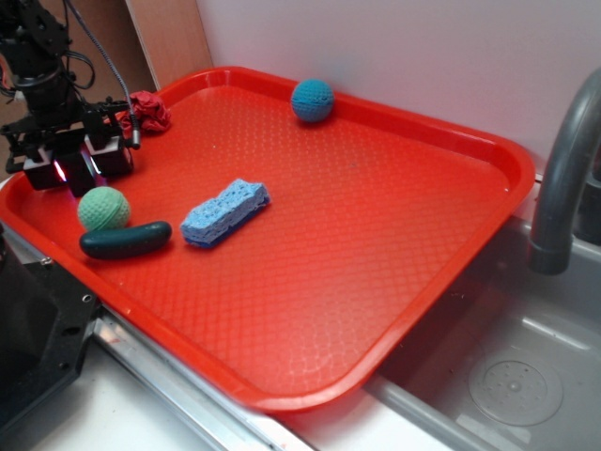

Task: Grab the black box.

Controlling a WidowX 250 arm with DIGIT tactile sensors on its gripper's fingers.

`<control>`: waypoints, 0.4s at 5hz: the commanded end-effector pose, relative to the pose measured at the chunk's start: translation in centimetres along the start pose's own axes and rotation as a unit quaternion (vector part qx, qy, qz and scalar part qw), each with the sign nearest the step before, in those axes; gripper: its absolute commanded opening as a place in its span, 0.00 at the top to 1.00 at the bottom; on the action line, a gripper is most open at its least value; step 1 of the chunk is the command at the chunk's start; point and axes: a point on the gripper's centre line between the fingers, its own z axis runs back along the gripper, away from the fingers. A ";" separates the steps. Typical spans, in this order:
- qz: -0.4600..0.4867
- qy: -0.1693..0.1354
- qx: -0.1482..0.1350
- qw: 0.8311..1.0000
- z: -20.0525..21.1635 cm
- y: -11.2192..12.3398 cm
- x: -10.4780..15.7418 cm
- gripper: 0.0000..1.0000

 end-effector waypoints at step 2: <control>-0.276 -0.014 -0.086 0.957 13.8 -3.1 -2.1 1.00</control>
